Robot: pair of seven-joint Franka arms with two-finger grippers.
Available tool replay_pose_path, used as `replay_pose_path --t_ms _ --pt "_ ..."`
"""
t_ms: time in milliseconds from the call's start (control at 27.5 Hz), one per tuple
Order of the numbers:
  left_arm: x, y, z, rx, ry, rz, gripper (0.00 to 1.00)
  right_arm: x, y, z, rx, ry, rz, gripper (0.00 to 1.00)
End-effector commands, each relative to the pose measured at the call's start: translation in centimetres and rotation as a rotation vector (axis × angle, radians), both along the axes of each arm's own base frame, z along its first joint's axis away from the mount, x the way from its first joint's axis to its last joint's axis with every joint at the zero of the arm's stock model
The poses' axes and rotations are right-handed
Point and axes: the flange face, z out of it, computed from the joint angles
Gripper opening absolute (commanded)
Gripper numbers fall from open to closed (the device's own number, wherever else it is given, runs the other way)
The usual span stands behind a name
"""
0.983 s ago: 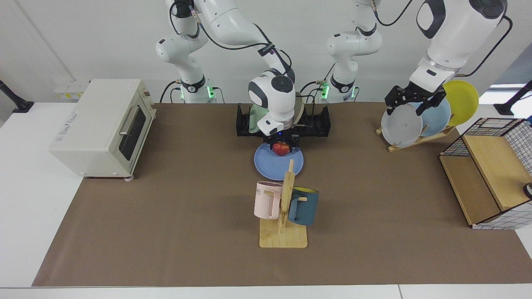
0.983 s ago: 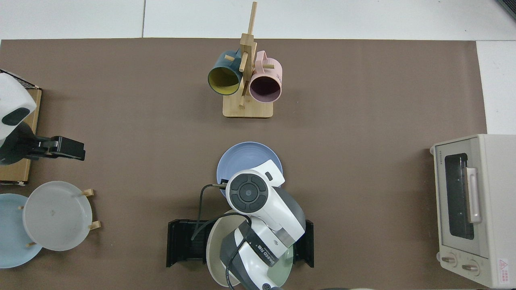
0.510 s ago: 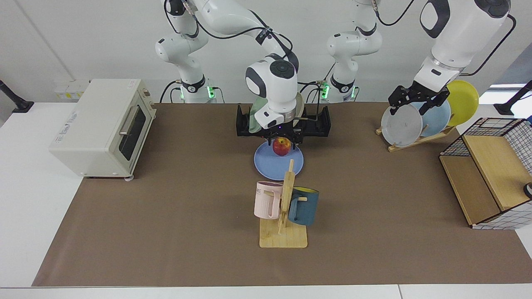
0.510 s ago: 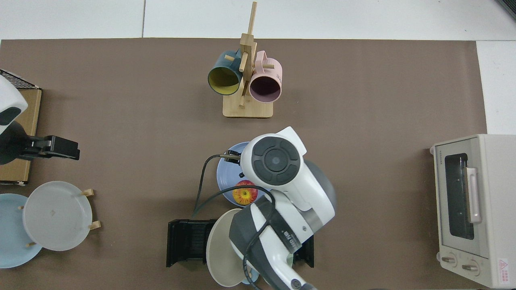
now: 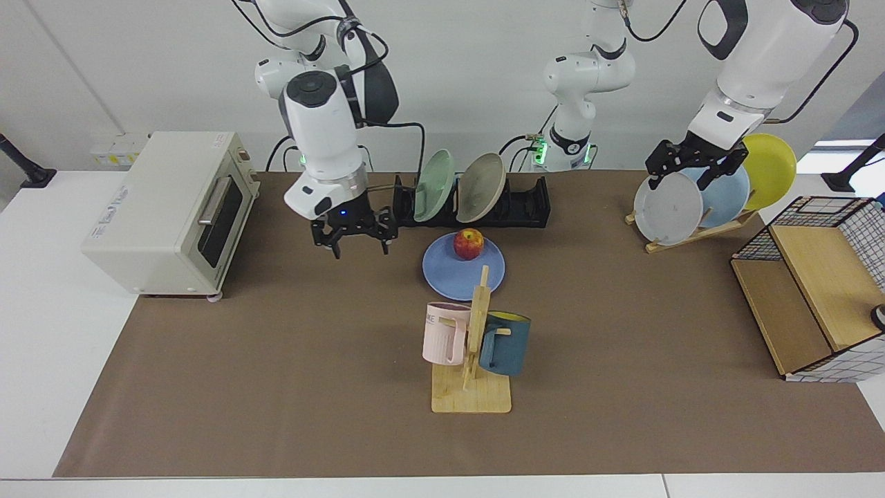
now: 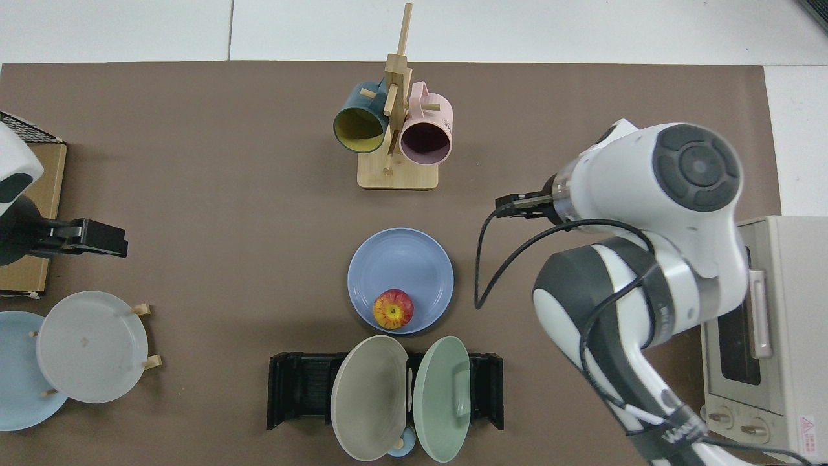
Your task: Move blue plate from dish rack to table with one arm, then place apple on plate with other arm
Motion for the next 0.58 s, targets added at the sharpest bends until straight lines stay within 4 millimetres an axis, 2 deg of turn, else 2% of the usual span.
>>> replay_pose_path --t_ms 0,73,146,291,546 --pt "-0.5 -0.6 0.5 0.018 -0.005 -0.022 1.00 0.0 -6.7 1.4 -0.026 -0.007 0.028 1.00" --pt "-0.5 -0.7 0.6 0.018 -0.007 -0.024 1.00 0.3 -9.1 1.9 -0.032 0.003 0.028 1.00" --pt "-0.5 -0.3 0.5 0.018 -0.005 -0.016 1.00 0.2 -10.6 2.9 -0.037 0.028 0.049 1.00" --pt "-0.3 -0.1 0.6 0.018 -0.014 -0.014 1.00 0.2 -11.3 5.4 -0.034 0.018 0.040 1.00" --pt "-0.5 -0.6 0.5 0.018 -0.003 -0.022 1.00 -0.8 -14.6 6.9 -0.028 0.034 -0.010 1.00"
